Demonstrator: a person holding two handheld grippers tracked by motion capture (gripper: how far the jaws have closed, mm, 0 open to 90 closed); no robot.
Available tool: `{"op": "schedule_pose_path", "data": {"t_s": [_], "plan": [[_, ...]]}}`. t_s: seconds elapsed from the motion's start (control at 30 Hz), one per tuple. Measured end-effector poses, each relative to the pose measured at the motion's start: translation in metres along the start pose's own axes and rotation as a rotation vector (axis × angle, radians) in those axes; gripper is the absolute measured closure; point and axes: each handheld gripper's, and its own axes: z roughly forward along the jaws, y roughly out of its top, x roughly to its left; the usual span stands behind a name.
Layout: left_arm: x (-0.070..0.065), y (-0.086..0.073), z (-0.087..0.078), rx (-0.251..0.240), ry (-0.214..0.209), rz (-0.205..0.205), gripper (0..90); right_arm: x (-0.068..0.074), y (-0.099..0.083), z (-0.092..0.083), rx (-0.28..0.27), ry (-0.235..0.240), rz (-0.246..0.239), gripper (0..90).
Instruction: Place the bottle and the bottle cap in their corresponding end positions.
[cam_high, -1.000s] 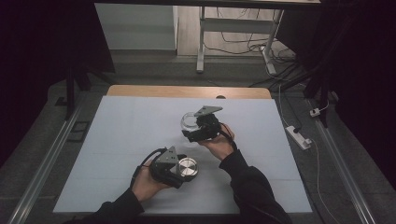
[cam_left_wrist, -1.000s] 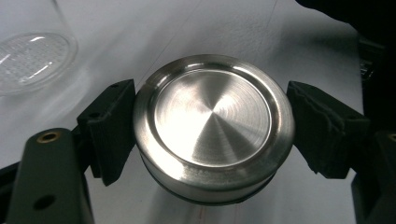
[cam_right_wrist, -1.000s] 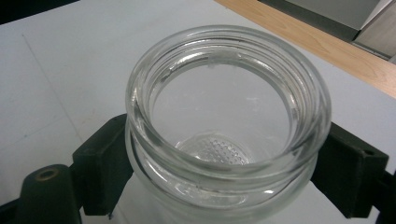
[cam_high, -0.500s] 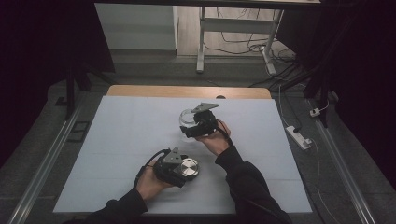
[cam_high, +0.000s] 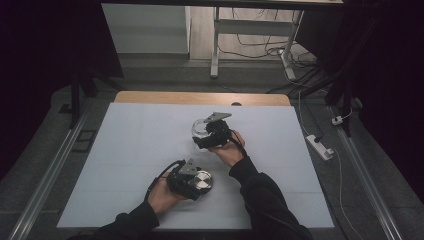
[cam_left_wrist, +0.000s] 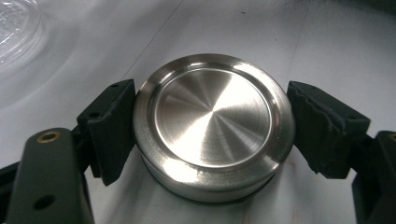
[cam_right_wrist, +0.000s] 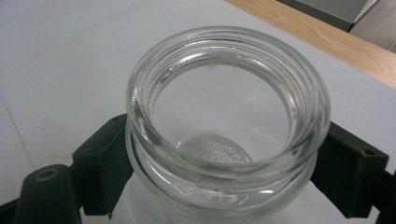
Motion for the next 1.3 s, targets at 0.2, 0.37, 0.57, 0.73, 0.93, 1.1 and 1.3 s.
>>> {"op": "schedule_pose_path", "data": {"t_s": [0.2, 0.37, 0.57, 0.73, 0.93, 1.1, 1.3], "plan": [[0.002, 0.0, 0.002, 0.027, -0.013, -0.001, 20.4, 0.001, -0.004, 0.004, 0.0, 0.005, 0.0, 15.0], [0.001, 0.001, 0.002, 0.042, -0.002, 0.021, 20.1, -0.001, -0.006, 0.003, -0.002, 0.013, 0.015, 14.7], [0.004, 0.0, 0.002, 0.045, -0.014, -0.003, 16.3, -0.001, -0.005, 0.003, 0.008, 0.015, 0.029, 14.1], [0.004, 0.001, 0.001, 0.04, -0.018, -0.017, 10.6, 0.0, -0.004, 0.002, 0.024, 0.034, 0.032, 7.1], [0.004, 0.001, -0.004, 0.014, -0.026, -0.031, 4.6, -0.001, -0.005, -0.003, 0.023, 0.055, 0.038, 1.6], [0.007, 0.001, -0.011, -0.008, -0.064, -0.062, 1.3, -0.001, -0.006, -0.009, 0.022, 0.079, 0.052, 0.0], [0.007, 0.002, -0.021, -0.02, -0.064, -0.08, 0.0, 0.0, -0.007, -0.016, 0.021, 0.085, 0.057, 0.0]]}}
